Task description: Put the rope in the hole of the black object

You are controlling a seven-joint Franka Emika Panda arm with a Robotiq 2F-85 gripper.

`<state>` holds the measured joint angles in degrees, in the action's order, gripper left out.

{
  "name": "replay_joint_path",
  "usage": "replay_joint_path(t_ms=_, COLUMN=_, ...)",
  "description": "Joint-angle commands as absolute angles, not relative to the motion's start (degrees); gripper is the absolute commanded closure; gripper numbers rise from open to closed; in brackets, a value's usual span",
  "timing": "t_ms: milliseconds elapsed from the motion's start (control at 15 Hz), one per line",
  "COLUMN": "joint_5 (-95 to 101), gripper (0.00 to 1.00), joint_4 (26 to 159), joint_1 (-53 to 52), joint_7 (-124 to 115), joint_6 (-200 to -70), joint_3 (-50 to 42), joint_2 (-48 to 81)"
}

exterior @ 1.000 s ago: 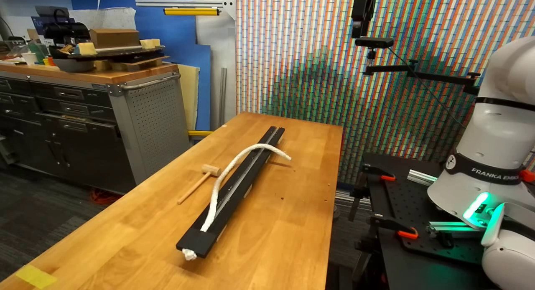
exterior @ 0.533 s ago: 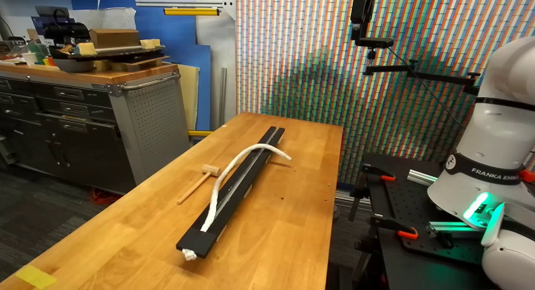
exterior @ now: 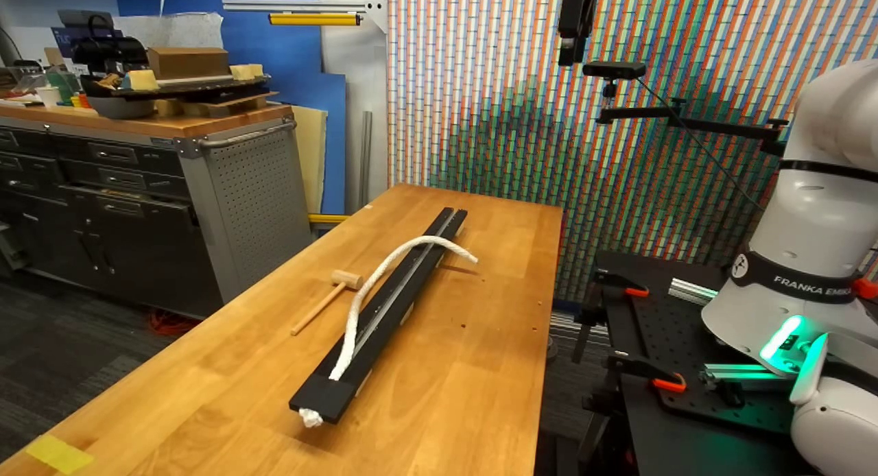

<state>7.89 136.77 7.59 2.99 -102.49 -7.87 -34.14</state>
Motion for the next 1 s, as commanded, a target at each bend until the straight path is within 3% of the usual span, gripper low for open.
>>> replay_joint_path(t_ms=0, joint_5=5.55, gripper=0.0, joint_4=133.05, joint_1=6.8, joint_7=1.49, joint_6=-105.92, joint_3=-7.39, joint_2=-30.43)
replay_joint_path(t_ms=600, joint_5=3.82, gripper=0.0, joint_4=126.56, joint_1=5.52, joint_7=1.54, joint_6=-116.47, joint_3=-6.0, joint_2=-17.25)
replay_joint_path(t_ms=933, joint_5=5.5, gripper=0.0, joint_4=122.52, joint_1=4.99, joint_7=0.59, joint_6=-115.82, joint_3=-3.66, joint_2=-13.32)
